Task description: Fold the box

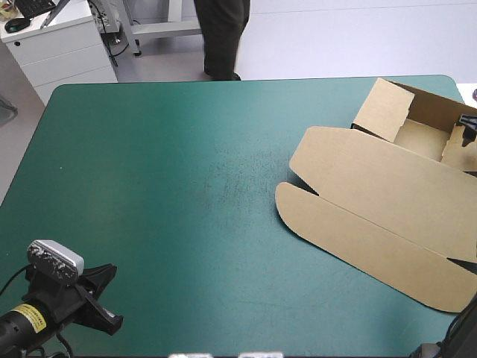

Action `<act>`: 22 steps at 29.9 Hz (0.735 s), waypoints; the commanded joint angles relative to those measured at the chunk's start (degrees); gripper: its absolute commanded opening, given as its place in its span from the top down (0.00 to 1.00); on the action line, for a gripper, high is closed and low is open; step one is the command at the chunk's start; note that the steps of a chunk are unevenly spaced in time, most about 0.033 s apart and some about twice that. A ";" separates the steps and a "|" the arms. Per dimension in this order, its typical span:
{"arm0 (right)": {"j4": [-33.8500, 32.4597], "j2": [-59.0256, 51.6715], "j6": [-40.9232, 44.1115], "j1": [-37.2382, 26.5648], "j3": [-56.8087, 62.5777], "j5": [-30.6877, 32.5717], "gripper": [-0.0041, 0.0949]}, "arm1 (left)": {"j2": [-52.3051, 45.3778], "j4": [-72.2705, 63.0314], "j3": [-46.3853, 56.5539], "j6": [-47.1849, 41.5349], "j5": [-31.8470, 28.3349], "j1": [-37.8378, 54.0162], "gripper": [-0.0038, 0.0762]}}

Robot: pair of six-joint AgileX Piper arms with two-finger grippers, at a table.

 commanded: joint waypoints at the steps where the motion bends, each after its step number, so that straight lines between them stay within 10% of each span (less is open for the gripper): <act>1: 1.87 -9.54 -0.01 -0.37 -2.02 0.97 0.28 | 0.42 -0.08 -1.42 0.03 -3.66 -0.25 0.96; 10: 14.72 -28.88 -9.30 -0.27 12.61 0.87 0.98 | 0.42 0.74 -1.42 0.03 -3.66 -0.25 0.96; 22: 18.11 -51.36 -15.89 16.07 41.41 -13.67 0.96 | 0.42 0.89 -1.42 0.71 -3.73 -0.25 0.96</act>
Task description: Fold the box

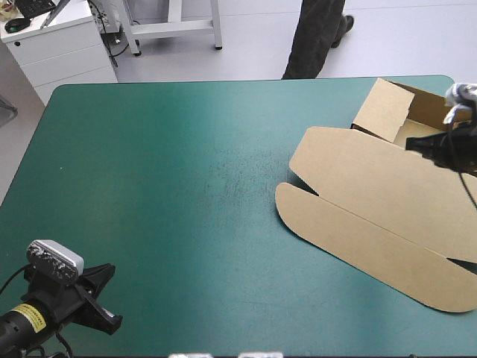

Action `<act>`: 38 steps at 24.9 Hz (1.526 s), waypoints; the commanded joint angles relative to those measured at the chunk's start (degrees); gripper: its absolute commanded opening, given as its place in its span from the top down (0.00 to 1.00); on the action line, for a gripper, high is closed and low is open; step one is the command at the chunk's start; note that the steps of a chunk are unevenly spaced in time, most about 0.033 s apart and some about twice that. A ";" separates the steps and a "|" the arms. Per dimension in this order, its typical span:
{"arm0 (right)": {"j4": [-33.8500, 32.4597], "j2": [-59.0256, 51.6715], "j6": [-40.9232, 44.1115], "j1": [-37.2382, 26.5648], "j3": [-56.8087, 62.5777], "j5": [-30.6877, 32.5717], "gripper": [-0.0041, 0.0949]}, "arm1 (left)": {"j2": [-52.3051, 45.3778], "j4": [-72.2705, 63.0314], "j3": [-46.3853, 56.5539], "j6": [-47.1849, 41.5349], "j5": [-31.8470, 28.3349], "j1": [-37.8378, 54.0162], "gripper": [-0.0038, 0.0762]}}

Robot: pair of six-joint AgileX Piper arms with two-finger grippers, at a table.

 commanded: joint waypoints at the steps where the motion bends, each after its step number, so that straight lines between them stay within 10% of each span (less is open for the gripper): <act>1: -0.39 -7.27 -2.22 7.04 7.32 -9.72 0.96 | 0.42 -0.09 -1.42 0.34 -3.78 -0.25 0.96; 8: -0.48 -19.56 -8.78 19.26 22.14 -20.46 0.96 | 0.42 -0.07 -0.63 0.34 -8.21 -0.25 0.96; 19: -0.59 -41.29 -9.72 19.98 48.08 -35.05 0.96 | -9.39 2.70 8.57 0.34 -16.84 -0.25 0.96; 38: -7.44 -66.77 4.74 19.98 54.38 -24.32 0.96 | -23.66 3.88 12.87 -1.91 -15.22 -0.25 0.96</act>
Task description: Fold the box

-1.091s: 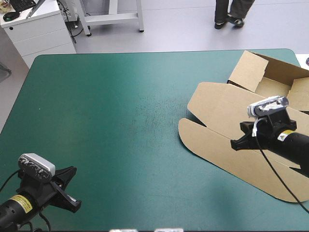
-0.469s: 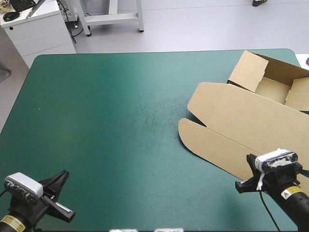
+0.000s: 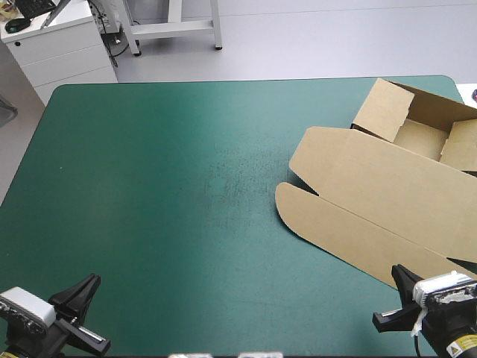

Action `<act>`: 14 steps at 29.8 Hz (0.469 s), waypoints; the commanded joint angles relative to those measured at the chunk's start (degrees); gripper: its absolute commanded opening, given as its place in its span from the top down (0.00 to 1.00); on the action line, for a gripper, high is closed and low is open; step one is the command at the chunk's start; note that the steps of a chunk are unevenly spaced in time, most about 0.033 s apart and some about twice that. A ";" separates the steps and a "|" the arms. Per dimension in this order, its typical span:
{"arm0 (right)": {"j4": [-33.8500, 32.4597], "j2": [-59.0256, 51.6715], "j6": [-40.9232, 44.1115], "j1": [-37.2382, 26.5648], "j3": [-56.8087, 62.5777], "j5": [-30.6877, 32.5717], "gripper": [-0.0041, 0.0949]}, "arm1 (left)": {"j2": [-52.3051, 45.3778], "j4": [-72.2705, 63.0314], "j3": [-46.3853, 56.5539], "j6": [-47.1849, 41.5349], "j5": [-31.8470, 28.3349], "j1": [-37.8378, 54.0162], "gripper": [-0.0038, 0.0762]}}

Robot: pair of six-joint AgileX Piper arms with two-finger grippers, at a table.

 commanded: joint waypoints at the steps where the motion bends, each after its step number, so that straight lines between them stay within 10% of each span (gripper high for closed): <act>1: -0.63 -2.37 2.19 0.25 -1.59 -2.94 0.96 | 0.13 0.00 -1.23 -0.86 -4.27 -0.25 0.96; 14: -0.63 -5.20 2.19 0.25 -1.59 -2.94 0.96 | 0.13 0.00 -1.23 -0.86 -4.49 -0.25 0.96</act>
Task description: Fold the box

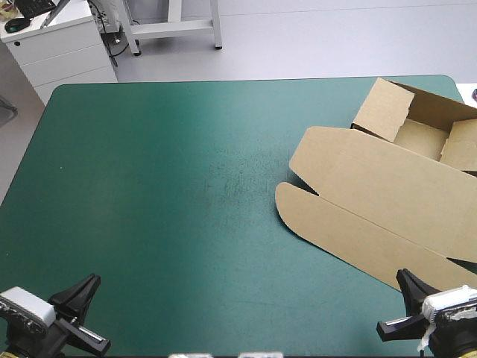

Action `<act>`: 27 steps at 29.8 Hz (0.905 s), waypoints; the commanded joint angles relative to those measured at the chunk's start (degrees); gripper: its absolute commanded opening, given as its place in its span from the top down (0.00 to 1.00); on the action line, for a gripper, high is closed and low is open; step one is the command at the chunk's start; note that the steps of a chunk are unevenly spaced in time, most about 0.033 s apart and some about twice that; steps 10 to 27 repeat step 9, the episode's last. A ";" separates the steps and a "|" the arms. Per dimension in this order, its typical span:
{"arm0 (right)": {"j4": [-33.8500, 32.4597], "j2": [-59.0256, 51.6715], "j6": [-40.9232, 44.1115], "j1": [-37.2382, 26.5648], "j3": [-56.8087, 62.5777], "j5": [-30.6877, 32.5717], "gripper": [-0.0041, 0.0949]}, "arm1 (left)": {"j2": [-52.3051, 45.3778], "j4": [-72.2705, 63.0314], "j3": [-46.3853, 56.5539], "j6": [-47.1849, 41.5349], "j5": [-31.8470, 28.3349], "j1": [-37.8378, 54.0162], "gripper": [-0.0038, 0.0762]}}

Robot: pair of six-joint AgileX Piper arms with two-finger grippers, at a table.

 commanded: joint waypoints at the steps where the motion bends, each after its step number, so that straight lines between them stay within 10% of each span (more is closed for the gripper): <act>1: 0.27 0.90 -0.05 0.25 -1.59 -3.85 0.96 | 0.13 0.00 -1.23 -0.69 -4.49 -0.25 0.96; 27: 0.27 0.90 -0.05 0.25 -1.59 -4.06 0.96 | 0.13 0.00 -1.23 -0.69 -4.49 -0.25 0.96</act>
